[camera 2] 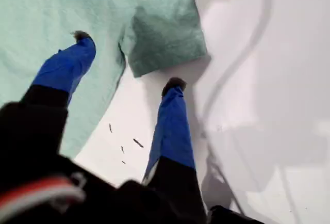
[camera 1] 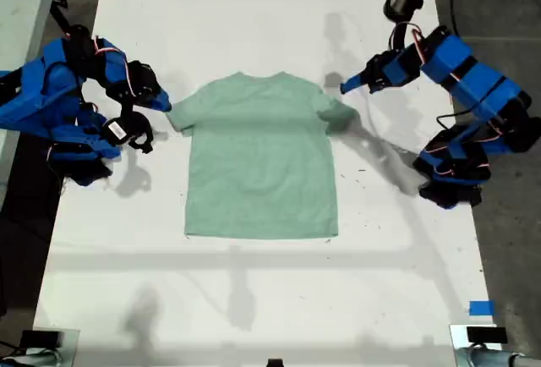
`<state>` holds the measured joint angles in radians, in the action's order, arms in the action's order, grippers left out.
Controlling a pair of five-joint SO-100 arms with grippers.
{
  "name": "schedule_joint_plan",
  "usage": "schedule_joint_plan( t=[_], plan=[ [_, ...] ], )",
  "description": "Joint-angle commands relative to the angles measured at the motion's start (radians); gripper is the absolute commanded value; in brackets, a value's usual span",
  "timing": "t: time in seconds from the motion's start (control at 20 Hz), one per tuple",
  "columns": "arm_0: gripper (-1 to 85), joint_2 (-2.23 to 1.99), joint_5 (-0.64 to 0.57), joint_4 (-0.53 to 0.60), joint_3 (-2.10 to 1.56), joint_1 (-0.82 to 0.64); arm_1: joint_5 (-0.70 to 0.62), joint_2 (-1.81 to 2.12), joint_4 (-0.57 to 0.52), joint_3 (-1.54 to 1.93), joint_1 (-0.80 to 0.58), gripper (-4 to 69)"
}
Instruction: Fold t-shirt
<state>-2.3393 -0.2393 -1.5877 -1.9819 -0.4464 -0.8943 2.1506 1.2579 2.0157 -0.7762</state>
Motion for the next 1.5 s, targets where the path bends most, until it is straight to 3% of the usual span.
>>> schedule_joint_plan(
  t=[0.0,0.35,0.75,0.9,1.05,1.25,1.45],
  plan=[
    [0.0,0.0,-0.006,0.015,0.002,-0.006,-0.061,-0.005,-0.138,0.091,-0.026,33.3],
    [0.0,0.0,0.0,0.018,-0.006,0.006,-0.173,-0.11,-0.356,0.238,-0.078,33.5],
    [0.0,0.0,0.002,0.017,-0.015,0.009,-0.232,-0.388,-0.494,0.183,-0.094,30.8],
    [0.0,0.0,0.002,0.017,-0.02,0.003,-0.247,-0.449,-0.476,0.124,-0.087,22.6],
    [0.0,0.002,0.002,0.018,-0.021,0.0,-0.253,-0.479,-0.454,0.095,-0.087,5.8],
    [0.0,0.002,0.002,0.02,-0.023,0.002,-0.236,-0.477,-0.423,0.091,-0.092,-0.3],
    [0.0,0.0,0.002,0.02,-0.031,0.006,-0.184,-0.41,-0.319,0.069,-0.098,-0.4]
  ],
)
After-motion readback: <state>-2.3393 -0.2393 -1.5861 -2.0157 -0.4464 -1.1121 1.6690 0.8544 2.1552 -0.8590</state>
